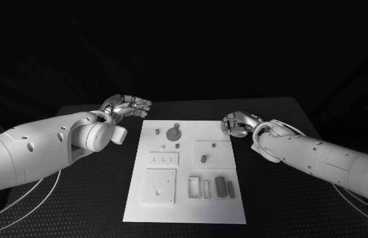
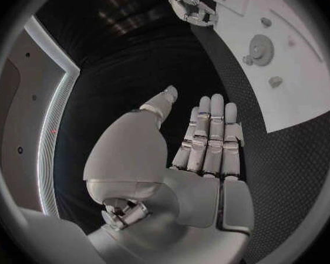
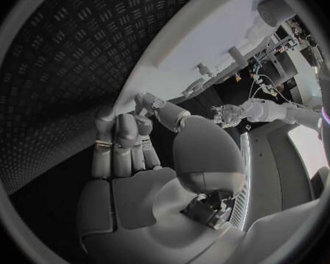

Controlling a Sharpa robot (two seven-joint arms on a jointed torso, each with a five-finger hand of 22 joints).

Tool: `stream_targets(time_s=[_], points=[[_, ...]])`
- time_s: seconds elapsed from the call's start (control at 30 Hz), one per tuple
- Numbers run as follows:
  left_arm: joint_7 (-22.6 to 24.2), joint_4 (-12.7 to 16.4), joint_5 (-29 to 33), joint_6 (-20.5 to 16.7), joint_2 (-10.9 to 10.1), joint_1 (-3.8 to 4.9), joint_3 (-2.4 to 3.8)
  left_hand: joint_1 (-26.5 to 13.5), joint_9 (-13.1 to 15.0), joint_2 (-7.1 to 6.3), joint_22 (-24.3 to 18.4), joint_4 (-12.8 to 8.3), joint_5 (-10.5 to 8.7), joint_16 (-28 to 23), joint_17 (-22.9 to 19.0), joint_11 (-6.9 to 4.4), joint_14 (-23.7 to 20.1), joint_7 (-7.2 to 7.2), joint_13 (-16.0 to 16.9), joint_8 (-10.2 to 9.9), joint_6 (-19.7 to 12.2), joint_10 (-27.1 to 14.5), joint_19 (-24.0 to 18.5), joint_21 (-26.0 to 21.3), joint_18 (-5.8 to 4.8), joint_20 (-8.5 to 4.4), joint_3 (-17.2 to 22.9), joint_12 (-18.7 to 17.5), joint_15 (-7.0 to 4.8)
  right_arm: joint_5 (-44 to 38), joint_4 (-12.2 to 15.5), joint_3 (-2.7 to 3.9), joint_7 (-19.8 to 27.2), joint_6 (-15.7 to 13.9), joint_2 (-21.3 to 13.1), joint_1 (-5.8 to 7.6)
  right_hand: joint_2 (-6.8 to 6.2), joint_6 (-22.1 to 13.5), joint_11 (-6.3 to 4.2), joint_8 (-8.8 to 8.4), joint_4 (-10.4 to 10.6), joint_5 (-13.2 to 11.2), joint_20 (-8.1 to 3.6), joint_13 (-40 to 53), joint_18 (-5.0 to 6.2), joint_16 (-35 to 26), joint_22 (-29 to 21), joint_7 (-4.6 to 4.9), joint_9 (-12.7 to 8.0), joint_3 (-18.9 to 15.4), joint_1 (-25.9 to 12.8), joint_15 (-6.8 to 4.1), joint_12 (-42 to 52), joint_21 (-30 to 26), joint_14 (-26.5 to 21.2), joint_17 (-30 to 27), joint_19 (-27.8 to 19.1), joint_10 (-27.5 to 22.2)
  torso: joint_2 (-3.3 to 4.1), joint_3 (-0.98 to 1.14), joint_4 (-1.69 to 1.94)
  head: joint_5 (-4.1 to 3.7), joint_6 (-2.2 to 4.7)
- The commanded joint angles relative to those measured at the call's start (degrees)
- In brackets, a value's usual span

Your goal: Assemble the parts on the task board

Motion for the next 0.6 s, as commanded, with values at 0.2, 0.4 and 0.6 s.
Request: stream_targets(time_s=[0.2,0.4,0.6], points=[[0.3,0.2,-0.3,0.8,0.0,0.03,0.05,-0.7,0.1,0.14,1.0,-0.3,-0.25,-0.2,0.0,-0.13,-0.4,-0.05,0.1,-0.3,0.2,-0.2,-0.3,-0.1,0.33,-0.06,0.1,-0.2,0.07,-1.8,0.6,0.00,-2.8,-1.3,-0.1,-0.02,-0.04,12.7,-1.71,1.12,0.1,-0.3,-0.53,0.1,2.33,0.1,0.6,-1.46,1.3,1.8,-0.8,-0.74,0.4,0.6,0.2,0.2,0.6,-0.5,0.02,0.00,0.00,0.02,0.02],[0.3,0.3,-0.3,0.8,0.0,0.04,0.05,-0.8,0.1,0.22,1.0,-0.5,-0.24,-0.2,-0.1,-0.14,-0.5,-0.12,0.1,-0.3,0.2,-0.4,-0.4,-0.1,0.32,-0.05,0.2,-0.3,0.09,-2.0,1.0,0.00,-3.1,-1.2,-0.1,-0.02,0.07,12.7,-1.81,1.39,0.0,-0.3,-0.57,0.1,2.33,0.1,0.6,-1.56,1.9,2.0,-1.1,-0.85,0.4,0.7,0.2,0.2,0.6,-0.6,0.03,-0.05,0.05,-0.08,-0.05],[0.2,0.4,-0.5,0.9,-0.1,0.04,0.05,-0.8,0.1,0.17,1.0,-0.5,-0.25,-0.2,-0.1,-0.14,-0.5,-0.12,0.1,-0.3,0.1,-0.4,-0.4,-0.1,0.31,-0.05,0.2,-0.3,0.09,-6.0,2.4,0.00,-5.5,-2.8,-0.4,0.00,0.06,12.7,-1.86,1.52,0.0,-0.3,-0.60,0.2,2.33,0.1,0.6,-1.61,2.2,2.0,-1.1,-0.90,0.4,0.7,0.2,0.2,0.6,-0.6,0.03,-0.04,0.00,-0.02,-0.07]])
